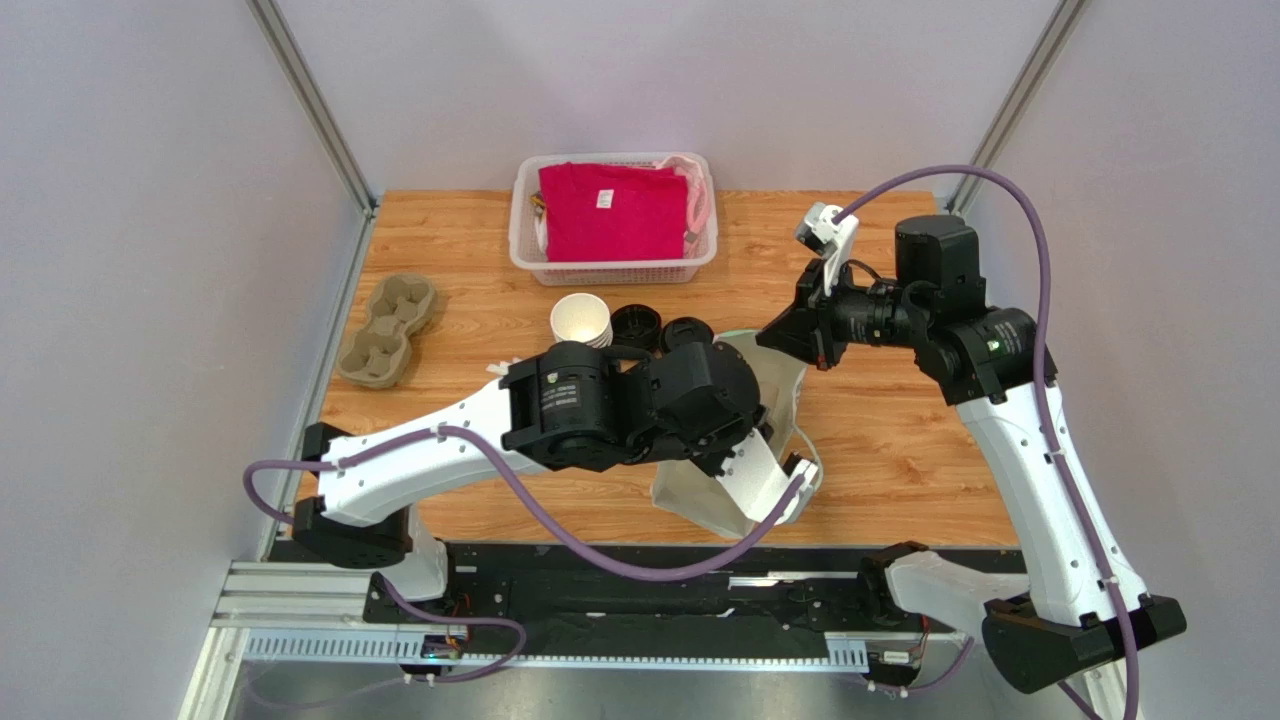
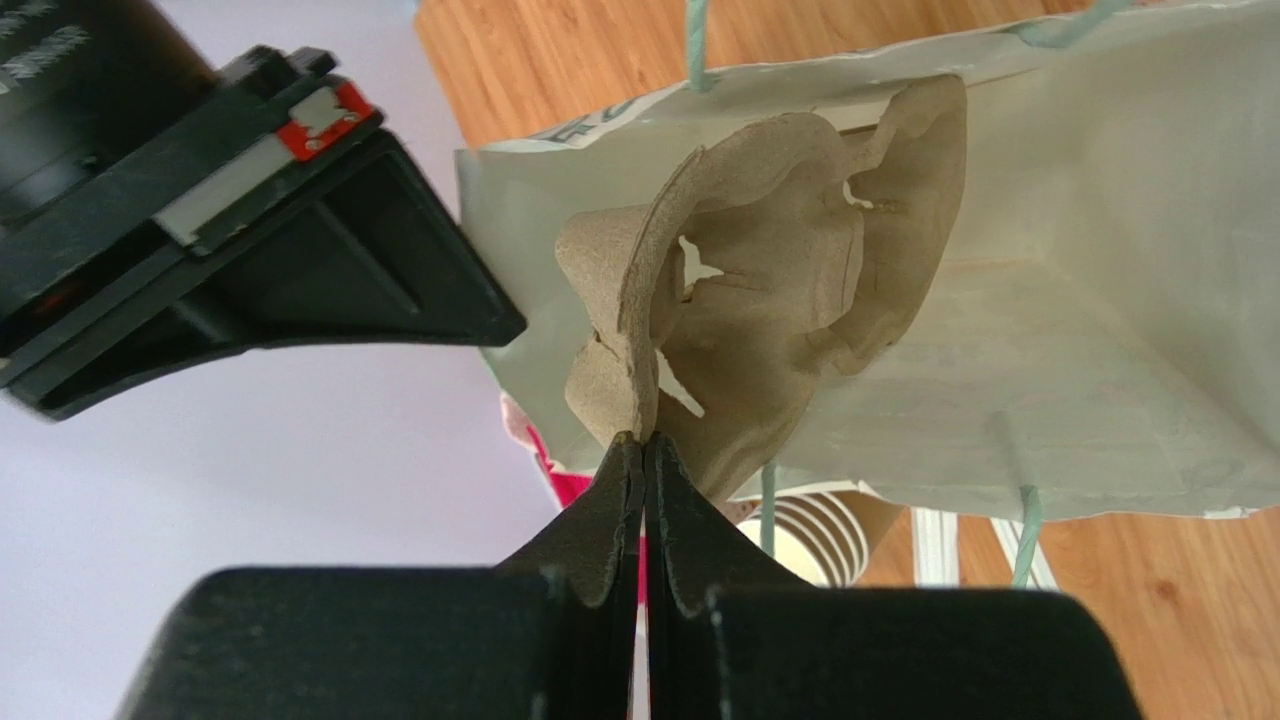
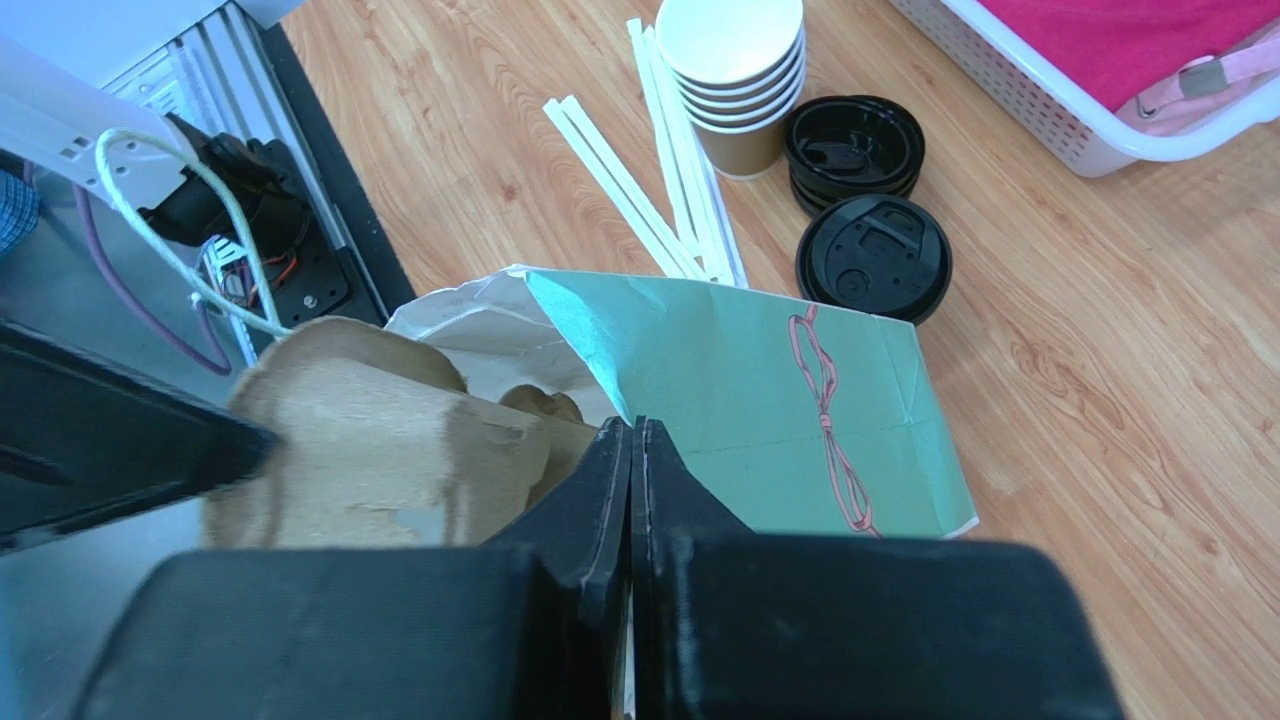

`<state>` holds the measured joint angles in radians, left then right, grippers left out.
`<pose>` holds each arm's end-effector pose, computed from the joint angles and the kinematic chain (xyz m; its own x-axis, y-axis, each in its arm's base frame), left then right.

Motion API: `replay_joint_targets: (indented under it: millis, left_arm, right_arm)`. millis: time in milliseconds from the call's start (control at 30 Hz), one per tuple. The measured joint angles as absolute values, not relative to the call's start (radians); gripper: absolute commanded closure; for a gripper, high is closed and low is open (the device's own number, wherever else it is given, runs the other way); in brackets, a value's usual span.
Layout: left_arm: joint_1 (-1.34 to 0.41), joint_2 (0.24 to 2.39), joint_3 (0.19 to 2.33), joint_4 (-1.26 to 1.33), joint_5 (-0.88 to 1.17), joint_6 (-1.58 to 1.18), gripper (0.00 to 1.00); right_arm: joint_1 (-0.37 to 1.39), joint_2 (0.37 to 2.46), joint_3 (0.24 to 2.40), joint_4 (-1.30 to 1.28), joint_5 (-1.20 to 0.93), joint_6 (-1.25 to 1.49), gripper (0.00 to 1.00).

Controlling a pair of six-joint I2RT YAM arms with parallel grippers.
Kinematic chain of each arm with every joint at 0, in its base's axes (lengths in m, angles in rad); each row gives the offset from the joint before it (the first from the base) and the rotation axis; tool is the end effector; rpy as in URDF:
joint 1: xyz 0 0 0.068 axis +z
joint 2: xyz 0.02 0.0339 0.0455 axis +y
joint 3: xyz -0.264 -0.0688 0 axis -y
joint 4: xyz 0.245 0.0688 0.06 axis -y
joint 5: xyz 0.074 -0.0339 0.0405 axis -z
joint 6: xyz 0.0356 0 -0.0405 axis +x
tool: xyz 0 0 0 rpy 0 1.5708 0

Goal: Pack the takeout coffee

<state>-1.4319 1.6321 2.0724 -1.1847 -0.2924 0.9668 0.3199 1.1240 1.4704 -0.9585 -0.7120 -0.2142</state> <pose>0.0533 -0.3073 0.4625 0.7031 0.6630 -0.2570 0.5991 -0.3577 0.7163 0.1812 0.0845 0.4332 -0.3745 -0.2936 -0.8795 -0.8446 0.4995 0.1929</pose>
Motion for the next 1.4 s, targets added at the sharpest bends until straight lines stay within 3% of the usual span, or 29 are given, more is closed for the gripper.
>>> replay_joint_targets:
  millis: [300, 1400]
  left_arm:
    - [-1.371, 1.795, 2.246, -1.302, -0.201, 0.866, 1.00]
    - [-1.246, 1.913, 2.204, -1.350, -0.026, 0.764, 1.00]
  right_arm:
    - [0.320, 1.094, 1.452, -0.975, -0.738, -0.229, 1.00]
    - [0.320, 1.107, 1.407, -0.968, -0.739, -0.263, 1.00]
